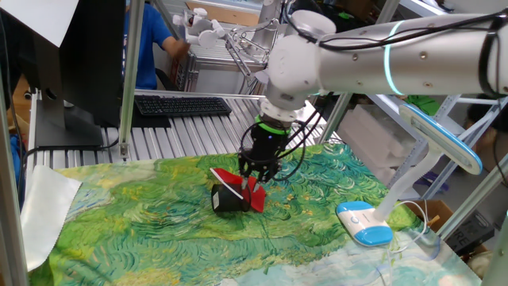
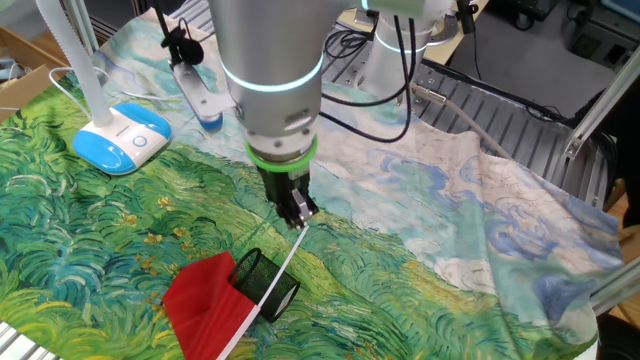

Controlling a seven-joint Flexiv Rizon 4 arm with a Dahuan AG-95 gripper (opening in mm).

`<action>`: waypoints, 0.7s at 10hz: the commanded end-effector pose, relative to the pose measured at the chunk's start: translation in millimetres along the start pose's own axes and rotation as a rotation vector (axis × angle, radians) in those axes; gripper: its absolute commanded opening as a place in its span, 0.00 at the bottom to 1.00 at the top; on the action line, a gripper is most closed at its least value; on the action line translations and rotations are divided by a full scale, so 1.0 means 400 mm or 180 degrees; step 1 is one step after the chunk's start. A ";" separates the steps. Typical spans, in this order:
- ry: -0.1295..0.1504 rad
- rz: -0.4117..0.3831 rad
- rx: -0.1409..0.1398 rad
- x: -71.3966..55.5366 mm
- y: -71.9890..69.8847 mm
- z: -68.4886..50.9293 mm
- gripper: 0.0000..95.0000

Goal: Wave the flag

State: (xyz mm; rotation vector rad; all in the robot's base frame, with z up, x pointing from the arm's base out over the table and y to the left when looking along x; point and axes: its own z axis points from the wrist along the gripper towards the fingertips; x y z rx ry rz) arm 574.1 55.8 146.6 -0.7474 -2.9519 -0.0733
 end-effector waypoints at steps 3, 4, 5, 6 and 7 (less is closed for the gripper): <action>0.0014 -0.0060 0.0001 0.021 0.021 0.013 0.40; 0.0027 -0.0106 0.0012 0.030 0.029 0.017 0.40; 0.0041 -0.0155 0.0023 0.035 0.035 0.023 0.20; 0.0037 -0.0188 0.0037 0.038 0.036 0.031 0.20; 0.0037 -0.0214 0.0044 0.037 0.038 0.040 0.20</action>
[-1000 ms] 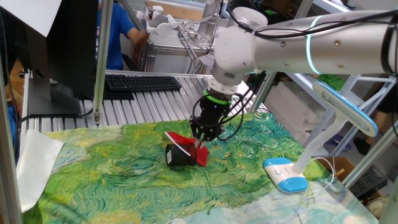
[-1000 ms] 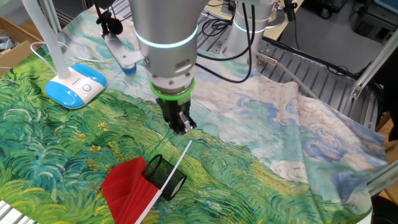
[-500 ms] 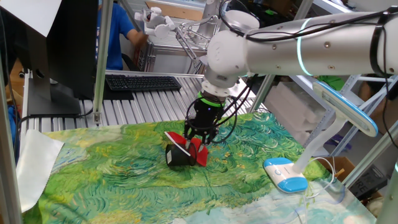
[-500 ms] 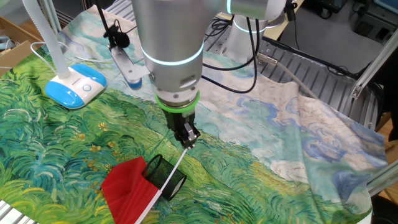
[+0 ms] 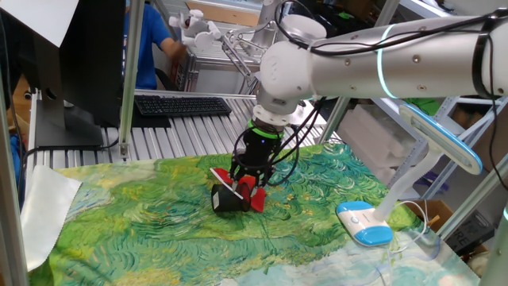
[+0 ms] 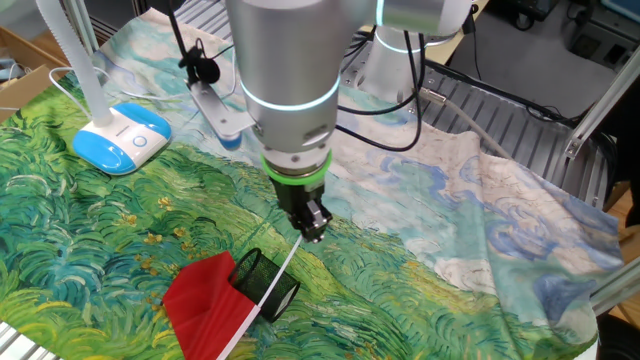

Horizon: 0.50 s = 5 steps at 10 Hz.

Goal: Wave the flag

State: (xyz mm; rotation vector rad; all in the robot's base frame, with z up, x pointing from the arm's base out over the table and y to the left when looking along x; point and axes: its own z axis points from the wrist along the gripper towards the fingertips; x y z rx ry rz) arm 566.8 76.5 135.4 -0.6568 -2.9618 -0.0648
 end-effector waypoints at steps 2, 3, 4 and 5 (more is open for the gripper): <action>-0.0009 -0.0046 0.0039 0.001 0.003 0.020 0.40; -0.0010 -0.0043 0.0042 0.002 0.003 0.023 0.40; -0.0008 -0.0045 0.0044 0.002 0.003 0.026 0.40; -0.0008 -0.0050 0.0044 0.002 0.003 0.027 0.40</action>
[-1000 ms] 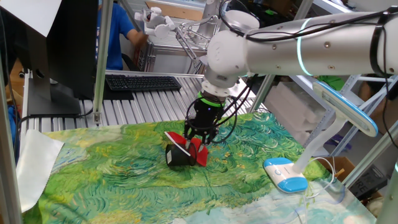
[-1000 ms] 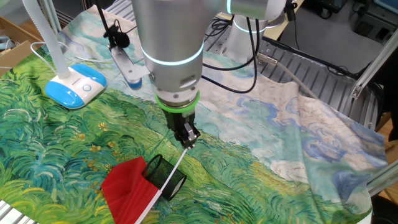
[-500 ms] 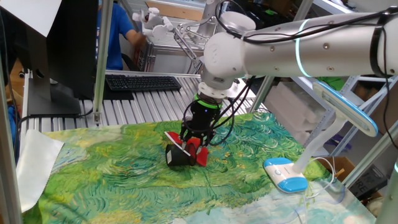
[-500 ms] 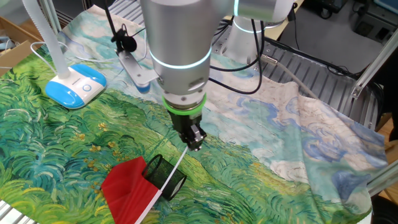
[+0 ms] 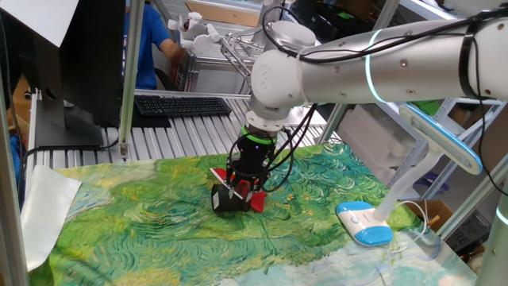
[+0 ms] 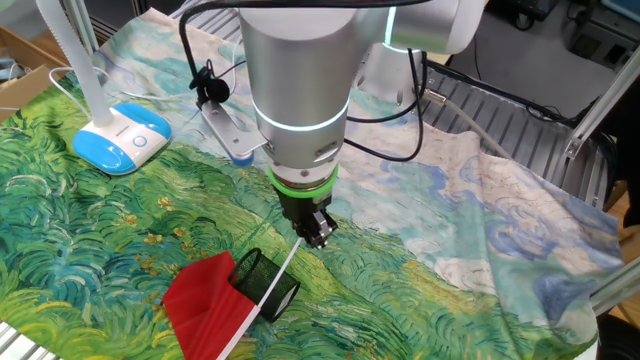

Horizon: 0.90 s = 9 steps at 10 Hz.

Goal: Wave the flag

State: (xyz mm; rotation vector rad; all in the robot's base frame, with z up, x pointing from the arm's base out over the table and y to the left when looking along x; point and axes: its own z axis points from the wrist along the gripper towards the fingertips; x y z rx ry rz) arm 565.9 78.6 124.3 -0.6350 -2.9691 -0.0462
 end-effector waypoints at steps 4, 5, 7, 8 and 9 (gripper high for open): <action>0.0013 -0.0070 -0.0011 0.001 -0.001 0.003 0.00; 0.0013 -0.0084 -0.0013 0.001 -0.001 0.005 0.00; 0.0013 -0.0095 -0.0014 0.002 -0.001 0.005 0.00; 0.0005 -0.0093 -0.0007 0.004 -0.001 0.005 0.00; -0.0023 -0.0090 0.0010 0.007 -0.003 0.001 0.00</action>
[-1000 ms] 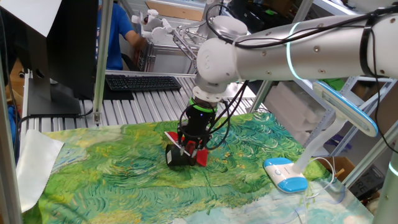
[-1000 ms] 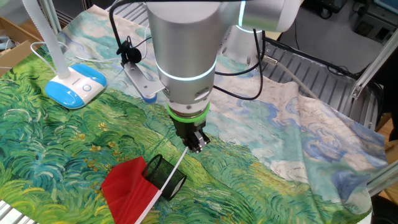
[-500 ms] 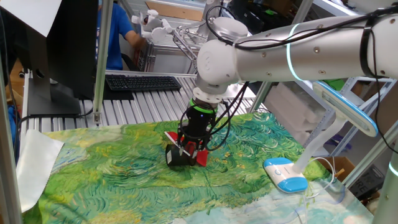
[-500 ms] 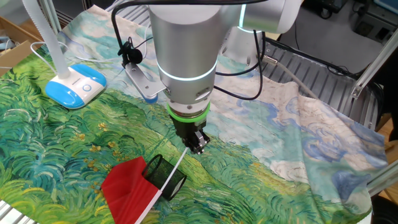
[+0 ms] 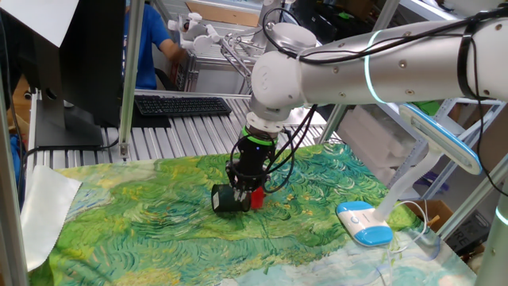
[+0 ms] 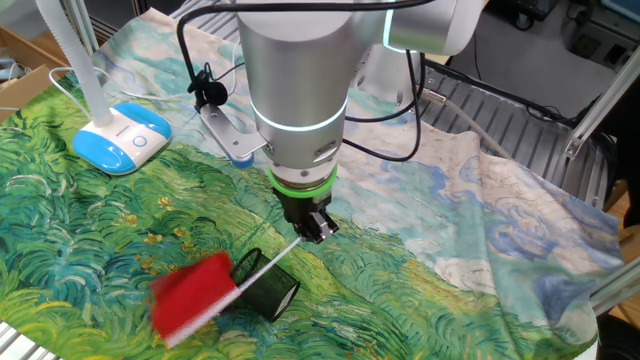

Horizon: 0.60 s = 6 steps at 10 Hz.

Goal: Wave the flag

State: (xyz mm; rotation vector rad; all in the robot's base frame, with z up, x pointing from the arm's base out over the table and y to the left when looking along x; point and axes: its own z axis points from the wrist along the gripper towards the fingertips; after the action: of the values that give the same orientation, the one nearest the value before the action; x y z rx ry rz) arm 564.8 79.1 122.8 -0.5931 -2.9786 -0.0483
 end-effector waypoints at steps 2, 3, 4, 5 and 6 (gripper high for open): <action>-0.0135 -0.0080 0.0160 0.019 -0.009 -0.026 0.00; -0.0156 -0.0108 0.0190 0.026 -0.014 -0.039 0.00; -0.0203 -0.0112 0.0183 0.040 -0.024 -0.063 0.00; -0.0284 -0.0110 0.0182 0.056 -0.034 -0.080 0.00; -0.0397 -0.0101 0.0176 0.077 -0.046 -0.093 0.00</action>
State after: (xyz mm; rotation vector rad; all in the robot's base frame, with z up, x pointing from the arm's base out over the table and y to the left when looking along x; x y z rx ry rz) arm 537.3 73.7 160.2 -0.5499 -3.0755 0.0697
